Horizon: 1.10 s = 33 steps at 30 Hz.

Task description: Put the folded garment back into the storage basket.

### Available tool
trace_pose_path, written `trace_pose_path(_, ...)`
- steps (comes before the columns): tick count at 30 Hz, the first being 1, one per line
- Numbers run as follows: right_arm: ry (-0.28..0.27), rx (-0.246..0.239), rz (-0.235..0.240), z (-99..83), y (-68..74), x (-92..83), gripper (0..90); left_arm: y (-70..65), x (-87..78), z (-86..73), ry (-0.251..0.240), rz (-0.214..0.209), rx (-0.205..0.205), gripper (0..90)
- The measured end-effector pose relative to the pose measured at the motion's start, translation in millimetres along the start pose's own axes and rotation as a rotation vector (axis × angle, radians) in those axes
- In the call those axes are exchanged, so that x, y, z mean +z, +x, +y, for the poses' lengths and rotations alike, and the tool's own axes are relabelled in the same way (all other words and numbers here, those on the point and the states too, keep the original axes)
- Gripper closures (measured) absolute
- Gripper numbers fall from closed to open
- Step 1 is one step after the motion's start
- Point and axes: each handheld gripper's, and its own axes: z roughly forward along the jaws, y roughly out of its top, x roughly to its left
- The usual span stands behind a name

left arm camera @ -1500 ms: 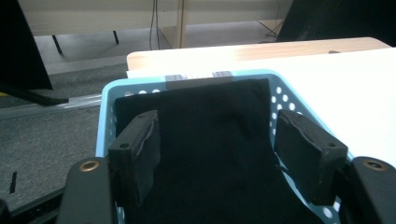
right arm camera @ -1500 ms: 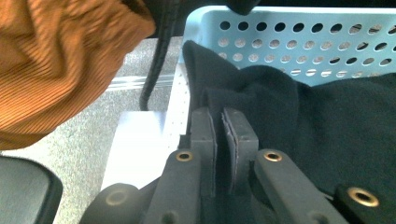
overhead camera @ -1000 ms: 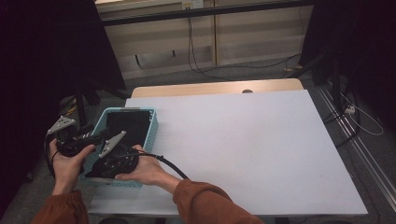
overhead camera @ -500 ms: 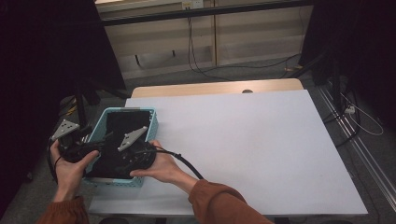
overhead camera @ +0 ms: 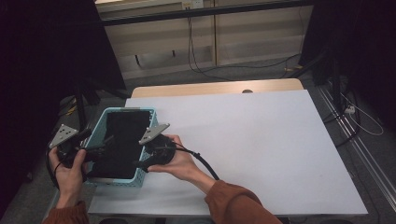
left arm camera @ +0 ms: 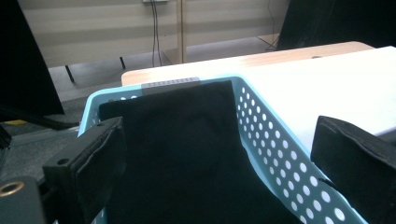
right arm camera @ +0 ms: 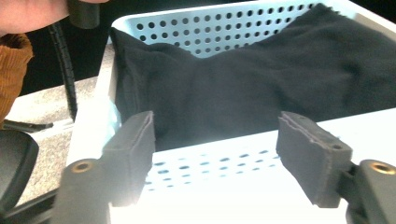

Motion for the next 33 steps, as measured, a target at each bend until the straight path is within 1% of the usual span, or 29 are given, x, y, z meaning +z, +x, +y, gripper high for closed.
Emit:
trace_pose_path(3,-0.018,0.019,-0.012,-4.2,-2.5,-9.0,21.9,-3.5,-2.4,-3.5,0.014,0.010,-0.006,4.4)
trace_pose_path(4,-0.020,0.023,-0.019,-5.9,-3.1,-11.6,19.7,-5.8,-4.3,-4.6,0.008,0.015,0.004,4.4)
trace_pose_path(5,-0.018,0.027,-0.028,-7.7,-3.7,-14.0,18.2,-8.4,-5.9,-5.3,-0.003,0.010,0.010,4.4)
trace_pose_path(6,-0.013,0.030,-0.033,-9.5,-4.6,-16.0,17.2,-10.4,-7.7,-5.3,-0.002,0.009,0.018,4.4)
trace_pose_path(8,-0.014,0.040,-0.059,-12.9,-5.9,-20.6,14.5,-14.3,-11.0,-5.2,-0.011,-0.002,0.008,4.4)
trace_pose_path(9,-0.019,0.047,-0.061,-14.4,-6.8,-23.4,13.7,-16.3,-12.7,-5.5,-0.009,0.003,0.006,4.4)
trace_pose_path(10,-0.026,0.061,-0.075,-17.2,-8.6,-29.2,9.6,-18.3,-13.9,-5.8,-0.010,0.005,0.008,4.4)
trace_pose_path(11,-0.026,0.061,-0.075,-17.2,-8.6,-29.2,9.6,-20.2,-14.9,-6.3,-0.009,0.002,0.013,4.4)
trace_pose_path(12,-0.031,0.067,-0.072,-18.7,-9.7,-32.2,8.8,-22.2,-15.9,-7.0,-0.009,-0.008,0.006,4.4)
trace_pose_path(14,-0.041,0.077,-0.087,-22.4,-11.5,-37.5,7.5,-26.2,-17.9,-8.2,-0.002,-0.018,0.014,4.4)
trace_pose_path(16,-0.034,0.082,-0.096,-26.5,-13.1,-42.1,6.7,-31.2,-19.2,-10.4,-0.004,-0.022,0.004,4.4)
trace_pose_path(17,-0.039,0.087,-0.107,-28.9,-14.0,-44.6,6.6,-33.7,-19.5,-11.5,-0.007,-0.032,0.000,4.5)
trace_pose_path(19,-0.039,0.094,-0.128,-32.8,-15.5,-49.3,6.3,-38.1,-19.7,-13.0,-0.004,-0.043,0.022,4.5)
trace_pose_path(20,-0.036,0.098,-0.151,-34.8,-15.6,-51.5,6.6,-40.2,-19.5,-13.6,-0.006,-0.049,0.013,4.5)
trace_pose_path(21,-0.038,0.097,-0.167,-37.3,-15.6,-53.5,6.9,-41.3,-19.1,-13.9,-0.003,-0.058,0.013,4.4)
trace_pose_path(23,-0.045,0.104,-0.182,-41.6,-16.5,-58.1,6.7,-44.6,-19.1,-14.9,-0.004,-0.055,0.015,4.4)
trace_pose_path(24,-0.048,0.105,-0.190,-43.8,-16.8,-60.2,6.7,-46.7,-19.0,-16.0,-0.011,-0.059,0.007,4.6)
trace_pose_path(26,-0.051,0.114,-0.203,-47.9,-17.5,-65.0,6.2,-51.0,-18.9,-18.7,-0.010,-0.069,0.005,4.7)
trace_pose_path(28,-0.060,0.115,-0.222,-51.9,-18.2,-70.6,6.1,-56.0,-18.6,-20.6,0.004,-0.076,0.027,4.7)
trace_pose_path(29,-0.065,0.119,-0.241,-55.5,-19.1,-76.3,5.6,-58.3,-18.0,-21.9,0.006,-0.075,0.031,4.6)
trace_pose_path(30,-0.065,0.119,-0.241,-55.5,-19.1,-76.3,5.6,-60.5,-17.6,-23.4,0.005,-0.074,0.034,4.6)
trace_pose_path(31,-0.068,0.117,-0.253,-57.5,-19.6,-79.1,5.5,-62.5,-17.1,-24.5,0.005,-0.075,0.040,4.6)
trace_pose_path(33,-0.075,0.117,-0.272,-61.6,-20.0,-84.6,5.5,-65.5,-17.0,-25.0,0.008,-0.094,0.034,4.6)
